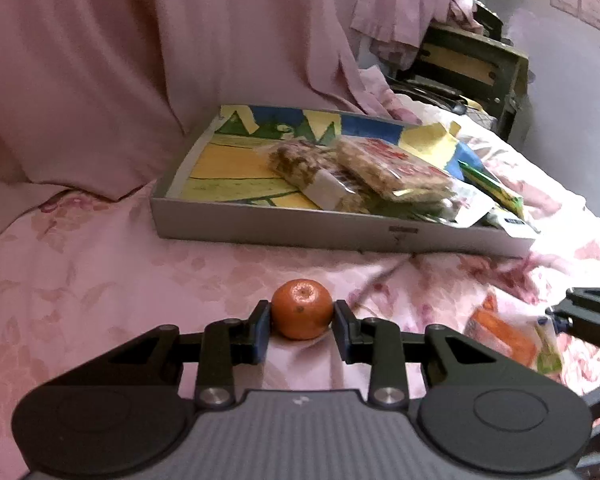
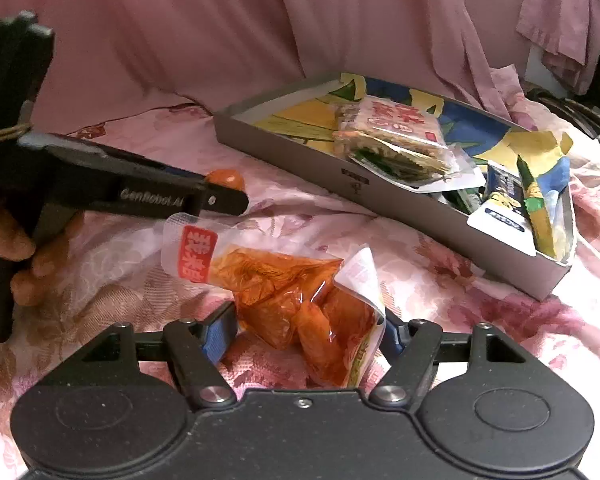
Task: Organize snacks
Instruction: 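Carry the orange over the lid while the right tool carries the jelly bag there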
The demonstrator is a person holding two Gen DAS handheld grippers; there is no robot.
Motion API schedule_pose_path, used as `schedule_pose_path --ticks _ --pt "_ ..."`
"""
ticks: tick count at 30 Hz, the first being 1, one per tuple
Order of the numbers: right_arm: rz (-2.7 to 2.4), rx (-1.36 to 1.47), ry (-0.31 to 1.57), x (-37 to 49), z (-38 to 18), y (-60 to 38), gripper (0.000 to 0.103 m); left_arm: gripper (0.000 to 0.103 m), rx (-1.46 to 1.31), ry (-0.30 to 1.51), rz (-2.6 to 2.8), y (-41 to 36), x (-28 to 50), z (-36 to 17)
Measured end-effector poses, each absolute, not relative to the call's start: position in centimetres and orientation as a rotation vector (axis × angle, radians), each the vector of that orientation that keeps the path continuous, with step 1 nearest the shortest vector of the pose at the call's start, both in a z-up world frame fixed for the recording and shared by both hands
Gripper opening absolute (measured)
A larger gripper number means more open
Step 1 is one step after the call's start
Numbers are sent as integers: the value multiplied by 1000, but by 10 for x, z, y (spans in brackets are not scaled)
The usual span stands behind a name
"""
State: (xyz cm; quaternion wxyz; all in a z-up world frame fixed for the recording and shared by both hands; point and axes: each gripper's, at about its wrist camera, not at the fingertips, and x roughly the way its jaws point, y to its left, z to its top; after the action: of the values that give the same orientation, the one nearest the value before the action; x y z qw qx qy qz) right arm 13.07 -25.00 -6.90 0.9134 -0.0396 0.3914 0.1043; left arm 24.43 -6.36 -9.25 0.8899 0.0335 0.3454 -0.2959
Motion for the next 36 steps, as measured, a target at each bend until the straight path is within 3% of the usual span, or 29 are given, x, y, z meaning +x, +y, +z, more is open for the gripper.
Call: schedule_pose_path --ticks 18,36 --pt "107 -17 740 125 -46 -277 72 35 171 695 -623 -85 207 -77" --pt "-1 52 524 132 -9 -311 72 35 1 592 -587 -91 234 -42"
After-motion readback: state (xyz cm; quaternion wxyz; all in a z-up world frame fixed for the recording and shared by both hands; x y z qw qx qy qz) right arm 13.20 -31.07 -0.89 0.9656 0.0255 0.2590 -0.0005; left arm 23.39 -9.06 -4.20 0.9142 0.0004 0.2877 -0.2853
